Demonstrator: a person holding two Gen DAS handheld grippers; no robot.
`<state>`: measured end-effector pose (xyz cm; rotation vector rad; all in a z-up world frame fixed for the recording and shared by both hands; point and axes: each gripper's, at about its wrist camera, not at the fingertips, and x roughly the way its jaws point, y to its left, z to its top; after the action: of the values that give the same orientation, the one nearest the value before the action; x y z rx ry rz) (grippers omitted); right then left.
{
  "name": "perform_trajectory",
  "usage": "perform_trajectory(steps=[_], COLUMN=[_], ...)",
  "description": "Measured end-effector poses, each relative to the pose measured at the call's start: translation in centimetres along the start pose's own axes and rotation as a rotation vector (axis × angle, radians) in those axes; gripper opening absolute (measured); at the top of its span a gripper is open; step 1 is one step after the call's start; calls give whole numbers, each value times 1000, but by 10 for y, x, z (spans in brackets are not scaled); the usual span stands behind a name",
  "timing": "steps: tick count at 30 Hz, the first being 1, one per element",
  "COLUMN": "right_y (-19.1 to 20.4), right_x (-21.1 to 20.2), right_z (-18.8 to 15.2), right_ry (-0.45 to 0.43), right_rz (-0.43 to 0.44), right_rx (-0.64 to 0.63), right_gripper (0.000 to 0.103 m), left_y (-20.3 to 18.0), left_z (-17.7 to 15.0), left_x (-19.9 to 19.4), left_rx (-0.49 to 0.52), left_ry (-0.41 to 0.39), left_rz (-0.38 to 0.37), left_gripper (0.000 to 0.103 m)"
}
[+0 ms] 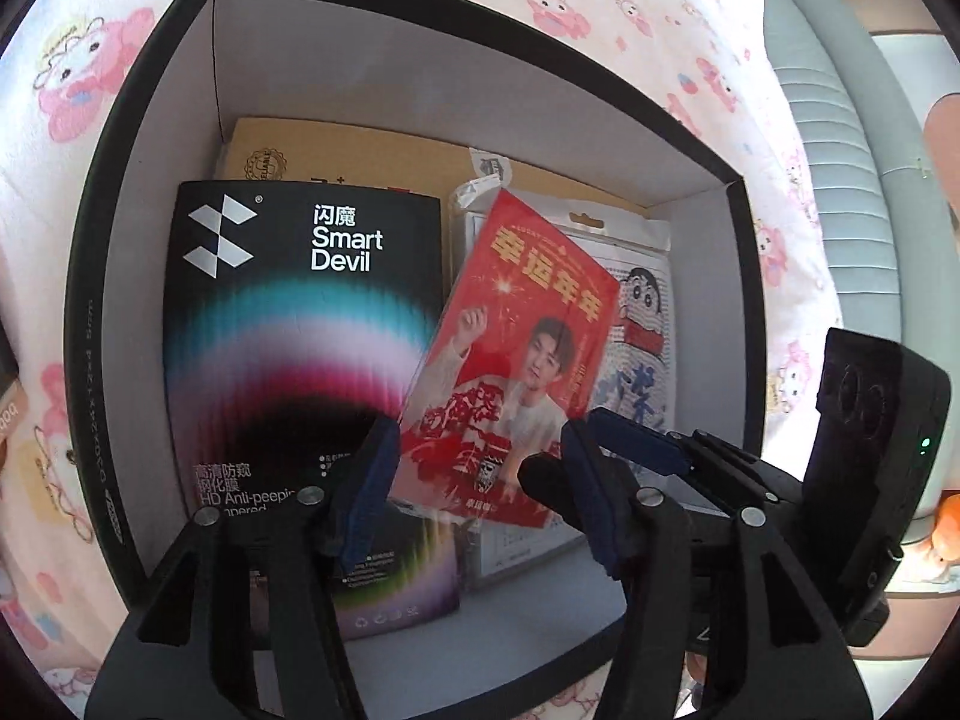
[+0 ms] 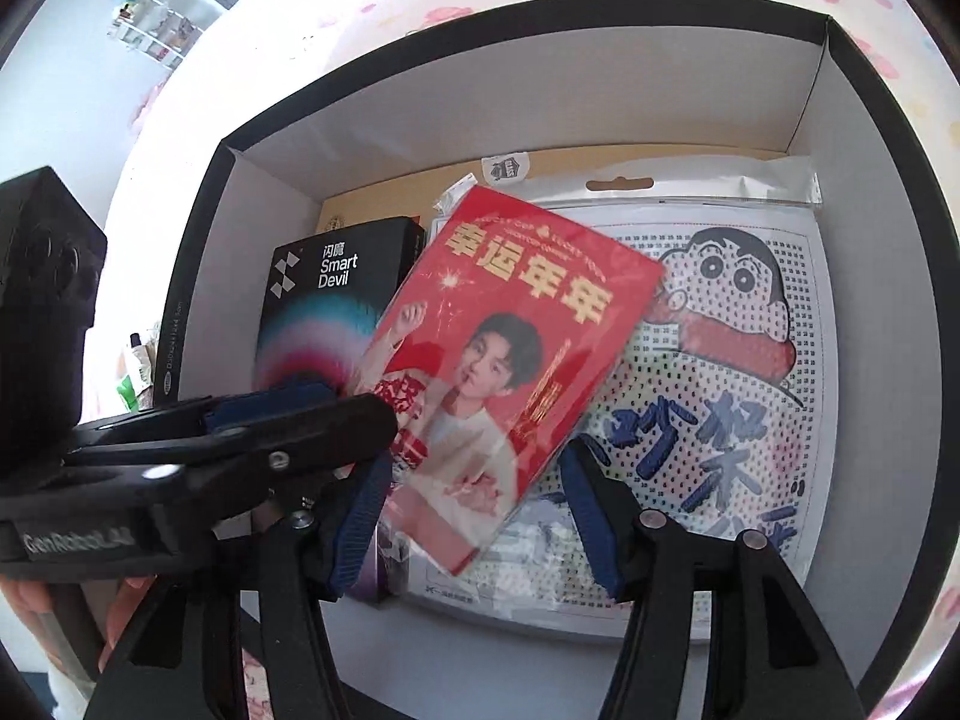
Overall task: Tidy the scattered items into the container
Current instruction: 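Open the left gripper to release the red envelope in the box, then push the red envelope flat onto the bead-art bag with the left gripper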
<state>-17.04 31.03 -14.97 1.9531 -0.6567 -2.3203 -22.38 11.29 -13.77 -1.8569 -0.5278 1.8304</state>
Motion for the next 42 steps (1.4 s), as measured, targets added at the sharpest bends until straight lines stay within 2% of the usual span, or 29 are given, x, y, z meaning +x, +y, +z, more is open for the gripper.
perform_trajectory(steps=[2, 5, 6, 8, 10, 12, 16, 17, 19, 21, 24, 26, 31, 34, 37, 42], right_y=[-4, -11, -12, -14, -25, -28, -30, -27, -27, -27, -25, -26, -21, -15, -16, -25], right_x=[-8, -23, -27, -35, -46, -54, -63, -60, -57, -63, -64, -68, -63, -53, -48, -44], right_z=[-7, -19, -21, -24, -26, -30, -36, -34, -34, -40, -42, -45, -49, -51, -51, -47], right_ry=[-34, -98, -123, -169, -225, -277, -350, -351, -344, -347, -347, -346, -361, -334, -306, -290], right_rz=[-29, -104, -135, -183, -163, -142, -167, -174, -179, -205, -211, -196, -211, -208, -176, -158], right_rx=[-3, -12, -18, -27, -28, -17, 5, 3, -15, -44, -72, -78, -112, -140, -141, -94], right_gripper=[55, 55, 55, 55, 55, 55, 54, 54, 54, 54, 54, 54, 54, 54, 54, 54], left_y=[1, -3, -7, -12, -13, -21, -31, -33, -33, -26, -18, -17, -16, -19, -39, -38], left_z=[-2, 4, 7, 17, 25, 24, 12, 9, 10, 18, 30, 33, 29, 21, 19, 22], left_x=[-7, -6, -3, 8, 15, 17, 29, 29, 22, 14, 13, 15, 32, 26, 27, 12], left_rx=[8, 44, 61, 82, 93, 111, 151, 168, 167, 122, 83, 96, 94, 117, 140, 151], left_ry=[-42, -88, -94, -88, -97, -79, 9, 10, -41, -103, -132, -128, -34, -31, -32, -76], left_rz=[-8, 40, 53, 74, 119, 131, 65, 64, 81, 102, 128, 147, 145, 151, 158, 184], left_gripper=[47, 42, 34, 30, 26, 26, 26, 26, 26, 26, 26, 26, 28, 28, 28, 24])
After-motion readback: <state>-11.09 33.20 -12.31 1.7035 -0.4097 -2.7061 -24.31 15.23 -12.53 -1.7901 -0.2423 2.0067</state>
